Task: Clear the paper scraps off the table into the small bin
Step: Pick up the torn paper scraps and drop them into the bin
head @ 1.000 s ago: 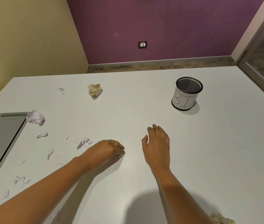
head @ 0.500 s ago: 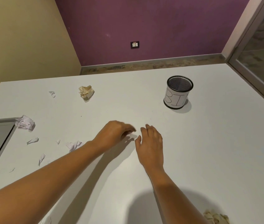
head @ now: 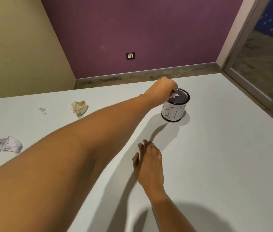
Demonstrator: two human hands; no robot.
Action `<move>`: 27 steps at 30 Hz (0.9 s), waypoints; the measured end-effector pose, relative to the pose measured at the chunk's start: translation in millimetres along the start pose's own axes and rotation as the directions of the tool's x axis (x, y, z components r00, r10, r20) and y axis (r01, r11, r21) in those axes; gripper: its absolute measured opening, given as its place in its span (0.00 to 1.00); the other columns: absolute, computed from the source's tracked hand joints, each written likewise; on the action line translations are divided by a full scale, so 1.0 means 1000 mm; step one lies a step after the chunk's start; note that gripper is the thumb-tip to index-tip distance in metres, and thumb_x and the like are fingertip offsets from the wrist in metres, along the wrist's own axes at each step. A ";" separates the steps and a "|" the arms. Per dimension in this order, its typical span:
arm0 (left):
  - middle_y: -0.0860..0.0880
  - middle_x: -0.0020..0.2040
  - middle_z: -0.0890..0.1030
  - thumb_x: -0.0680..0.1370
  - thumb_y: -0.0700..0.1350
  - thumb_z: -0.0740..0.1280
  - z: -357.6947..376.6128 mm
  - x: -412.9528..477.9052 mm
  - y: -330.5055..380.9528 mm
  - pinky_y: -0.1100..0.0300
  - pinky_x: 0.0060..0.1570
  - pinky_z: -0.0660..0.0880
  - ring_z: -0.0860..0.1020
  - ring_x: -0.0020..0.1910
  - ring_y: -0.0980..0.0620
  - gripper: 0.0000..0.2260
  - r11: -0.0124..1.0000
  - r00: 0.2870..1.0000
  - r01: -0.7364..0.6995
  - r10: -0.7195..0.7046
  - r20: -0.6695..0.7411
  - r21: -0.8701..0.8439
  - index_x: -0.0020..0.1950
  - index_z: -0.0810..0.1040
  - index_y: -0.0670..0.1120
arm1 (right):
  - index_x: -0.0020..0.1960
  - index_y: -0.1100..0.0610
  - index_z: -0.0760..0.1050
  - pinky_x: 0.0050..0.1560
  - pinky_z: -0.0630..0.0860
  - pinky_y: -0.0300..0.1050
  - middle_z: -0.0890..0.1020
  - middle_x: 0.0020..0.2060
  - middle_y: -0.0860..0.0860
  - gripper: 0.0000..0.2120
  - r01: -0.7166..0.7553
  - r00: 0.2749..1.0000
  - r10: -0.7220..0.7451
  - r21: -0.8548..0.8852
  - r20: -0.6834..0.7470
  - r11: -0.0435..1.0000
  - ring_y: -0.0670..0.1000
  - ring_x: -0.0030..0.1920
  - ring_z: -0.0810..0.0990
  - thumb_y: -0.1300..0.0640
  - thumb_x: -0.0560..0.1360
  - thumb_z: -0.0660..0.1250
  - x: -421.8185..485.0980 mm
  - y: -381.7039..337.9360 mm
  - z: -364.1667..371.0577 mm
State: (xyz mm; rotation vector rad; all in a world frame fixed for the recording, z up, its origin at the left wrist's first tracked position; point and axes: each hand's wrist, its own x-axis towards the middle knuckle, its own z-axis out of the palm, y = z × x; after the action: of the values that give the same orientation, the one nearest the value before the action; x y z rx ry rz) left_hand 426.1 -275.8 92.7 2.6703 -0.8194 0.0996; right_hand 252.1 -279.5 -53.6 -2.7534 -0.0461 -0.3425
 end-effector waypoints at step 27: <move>0.41 0.52 0.82 0.74 0.34 0.68 0.015 -0.062 -0.007 0.59 0.56 0.76 0.80 0.50 0.48 0.10 0.772 0.817 0.296 -0.510 -0.270 -0.563 0.54 0.79 0.38 | 0.56 0.62 0.76 0.63 0.74 0.53 0.80 0.57 0.58 0.13 0.009 1.000 -0.009 -0.005 0.022 1.000 0.58 0.60 0.77 0.59 0.74 0.63 0.001 0.001 0.000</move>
State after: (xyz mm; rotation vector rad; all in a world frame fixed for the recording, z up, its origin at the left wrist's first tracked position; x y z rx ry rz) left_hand 378.2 -242.9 66.7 2.1479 -0.0774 0.2854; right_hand 253.5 -280.8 -53.8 -2.7632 -0.0636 -0.3157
